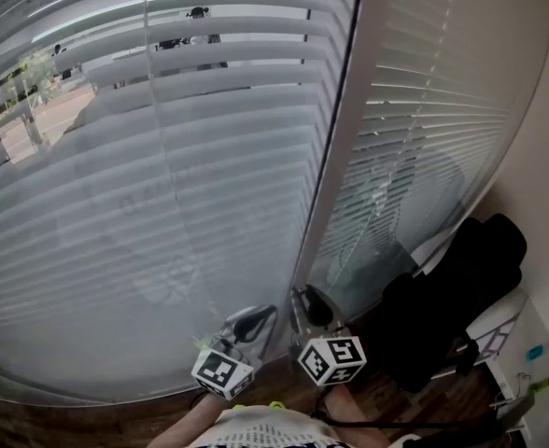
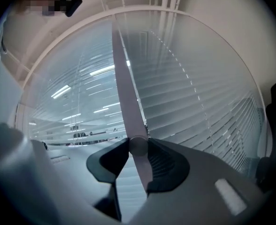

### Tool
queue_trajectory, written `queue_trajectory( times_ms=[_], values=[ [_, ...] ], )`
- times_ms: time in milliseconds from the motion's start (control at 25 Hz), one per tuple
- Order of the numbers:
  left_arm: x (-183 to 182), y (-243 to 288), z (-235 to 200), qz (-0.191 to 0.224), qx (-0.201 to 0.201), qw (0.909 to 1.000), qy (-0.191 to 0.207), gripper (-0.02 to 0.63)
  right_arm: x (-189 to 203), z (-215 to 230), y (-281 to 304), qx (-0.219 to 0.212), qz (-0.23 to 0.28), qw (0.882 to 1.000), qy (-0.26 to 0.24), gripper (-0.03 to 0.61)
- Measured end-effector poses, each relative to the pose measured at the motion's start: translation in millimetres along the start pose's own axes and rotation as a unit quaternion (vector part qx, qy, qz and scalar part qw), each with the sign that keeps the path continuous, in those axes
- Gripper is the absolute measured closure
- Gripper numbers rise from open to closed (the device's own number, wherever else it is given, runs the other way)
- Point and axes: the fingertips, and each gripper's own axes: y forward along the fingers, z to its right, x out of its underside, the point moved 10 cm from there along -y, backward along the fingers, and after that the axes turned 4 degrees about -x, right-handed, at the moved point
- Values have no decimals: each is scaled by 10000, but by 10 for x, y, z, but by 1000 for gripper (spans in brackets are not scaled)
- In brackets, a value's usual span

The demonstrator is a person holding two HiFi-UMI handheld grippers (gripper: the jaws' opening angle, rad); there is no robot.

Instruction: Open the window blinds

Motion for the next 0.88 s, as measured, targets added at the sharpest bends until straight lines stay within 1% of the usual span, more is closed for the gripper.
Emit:
queue_trajectory(
  times_ms=[160, 280, 440, 640, 720, 800, 880],
  values=[
    [-17, 11, -6, 52, -2, 10000, 41, 621, 19, 19, 5, -44, 59, 9993, 380, 445],
    [-56, 14, 8, 38, -55, 10000, -10, 621, 34, 37, 4, -81, 85, 9976, 676, 445],
    [-17, 5, 5, 11, -3, 10000, 43, 621, 38, 37, 0, -96, 97, 9969, 774, 445],
    [-41, 6, 9, 18, -30, 10000, 28, 621, 37, 33, 1, -86, 65, 9981, 606, 443],
    [-49, 1, 6, 11, -55, 10000, 31, 621, 29, 33, 3, -106, 13, 9989, 451, 443],
    [-44, 0, 0, 29, -59, 10000, 37, 621, 9, 27, 7, -106, -85, 9998, 156, 443],
    [-52, -3, 3, 16, -82, 10000, 13, 621, -22, 9, 5, -74, -206, 9992, -323, 443]
  ],
)
